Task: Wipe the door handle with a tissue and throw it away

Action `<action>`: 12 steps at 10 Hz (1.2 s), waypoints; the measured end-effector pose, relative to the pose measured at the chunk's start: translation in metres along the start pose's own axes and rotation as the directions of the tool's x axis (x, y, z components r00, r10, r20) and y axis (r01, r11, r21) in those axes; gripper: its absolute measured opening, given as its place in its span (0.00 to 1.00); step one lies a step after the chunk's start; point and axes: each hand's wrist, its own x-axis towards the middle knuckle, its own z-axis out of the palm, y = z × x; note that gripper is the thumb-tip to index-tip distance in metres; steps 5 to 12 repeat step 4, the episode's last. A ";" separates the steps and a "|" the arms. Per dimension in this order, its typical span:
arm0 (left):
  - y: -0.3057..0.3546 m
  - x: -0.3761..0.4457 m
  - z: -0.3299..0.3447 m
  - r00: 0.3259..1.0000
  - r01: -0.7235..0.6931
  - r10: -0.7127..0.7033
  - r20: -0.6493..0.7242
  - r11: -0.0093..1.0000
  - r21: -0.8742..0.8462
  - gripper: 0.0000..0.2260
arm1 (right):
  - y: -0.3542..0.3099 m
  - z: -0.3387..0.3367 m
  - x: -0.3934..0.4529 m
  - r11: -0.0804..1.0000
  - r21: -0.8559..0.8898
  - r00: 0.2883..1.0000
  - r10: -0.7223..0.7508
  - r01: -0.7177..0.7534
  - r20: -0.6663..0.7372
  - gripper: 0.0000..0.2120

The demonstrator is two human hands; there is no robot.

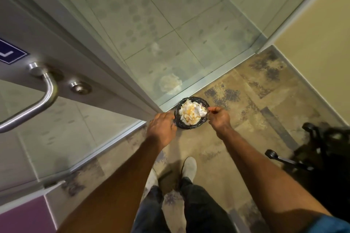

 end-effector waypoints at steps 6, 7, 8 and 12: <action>-0.006 -0.015 0.008 0.997 0.063 -0.064 -0.033 0.997 -0.033 0.18 | 0.018 0.005 -0.020 0.965 -0.234 0.992 -0.110 0.120 0.057 0.10; -0.006 -0.015 0.008 0.997 0.063 -0.064 -0.033 0.997 -0.033 0.18 | 0.018 0.005 -0.020 0.965 -0.234 0.992 -0.110 0.120 0.057 0.10; -0.006 -0.015 0.008 0.997 0.063 -0.064 -0.033 0.997 -0.033 0.18 | 0.018 0.005 -0.020 0.965 -0.234 0.992 -0.110 0.120 0.057 0.10; -0.006 -0.015 0.008 0.997 0.063 -0.064 -0.033 0.997 -0.033 0.18 | 0.018 0.005 -0.020 0.965 -0.234 0.992 -0.110 0.120 0.057 0.10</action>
